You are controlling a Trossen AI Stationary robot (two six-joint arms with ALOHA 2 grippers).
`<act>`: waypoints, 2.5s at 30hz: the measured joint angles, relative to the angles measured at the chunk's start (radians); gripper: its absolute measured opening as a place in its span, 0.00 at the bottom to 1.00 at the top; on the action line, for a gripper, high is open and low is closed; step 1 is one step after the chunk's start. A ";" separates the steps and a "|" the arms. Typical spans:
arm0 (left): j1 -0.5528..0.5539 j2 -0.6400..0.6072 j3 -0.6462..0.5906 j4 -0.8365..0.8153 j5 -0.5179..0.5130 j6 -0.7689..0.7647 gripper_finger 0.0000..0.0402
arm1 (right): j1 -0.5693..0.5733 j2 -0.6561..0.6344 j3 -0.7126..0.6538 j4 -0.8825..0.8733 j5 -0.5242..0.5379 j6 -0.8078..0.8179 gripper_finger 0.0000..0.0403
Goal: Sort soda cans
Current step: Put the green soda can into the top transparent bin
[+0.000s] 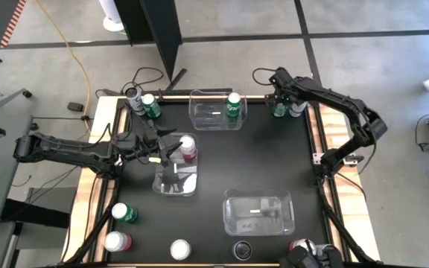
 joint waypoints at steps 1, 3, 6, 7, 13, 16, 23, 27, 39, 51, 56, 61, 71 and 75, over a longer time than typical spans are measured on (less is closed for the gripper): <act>0.000 0.000 0.000 0.000 0.000 0.000 0.73 | 0.000 0.000 0.000 0.000 0.000 0.008 0.99; 0.000 0.000 0.000 0.000 0.001 0.000 0.73 | 0.001 0.000 0.000 0.000 0.000 0.020 0.99; 0.000 0.000 0.000 0.000 0.015 0.000 0.73 | 0.007 0.000 0.000 0.000 0.000 0.034 0.99; 0.000 0.000 0.000 0.000 0.019 0.000 0.73 | 0.008 0.000 0.000 0.000 0.001 0.038 0.99; 0.000 0.000 0.000 0.000 0.023 0.000 0.73 | 0.008 0.001 0.000 0.003 0.002 0.060 0.99; 0.000 0.000 0.000 0.000 0.023 0.000 0.73 | 0.008 0.001 0.000 -0.004 0.002 0.070 0.99; 0.000 0.000 0.000 0.000 0.023 0.000 0.73 | 0.008 0.001 -0.001 -0.004 0.002 0.073 0.99; 0.000 0.000 0.000 0.000 0.026 0.000 0.73 | 0.008 0.001 -0.001 -0.004 0.002 0.073 0.99; 0.000 0.000 0.000 0.000 0.028 0.000 0.73 | 0.008 0.002 -0.001 -0.019 0.003 0.066 0.99; 0.000 0.000 0.000 0.000 0.028 -0.003 0.73 | 0.014 0.002 -0.001 -0.010 0.008 0.081 0.99; 0.000 0.000 0.000 0.000 0.028 -0.004 0.73 | 0.015 0.002 -0.001 -0.007 0.030 0.111 0.99; 0.000 0.000 0.000 0.000 0.028 -0.004 0.73 | 0.016 0.002 -0.001 -0.008 0.031 0.139 0.99; 0.000 0.000 0.000 0.000 0.029 -0.004 0.73 | 0.049 0.002 -0.001 -0.008 0.060 0.201 0.99; 0.000 0.000 0.000 0.000 0.028 -0.004 0.73 | 0.059 0.002 -0.001 -0.009 0.074 0.227 0.99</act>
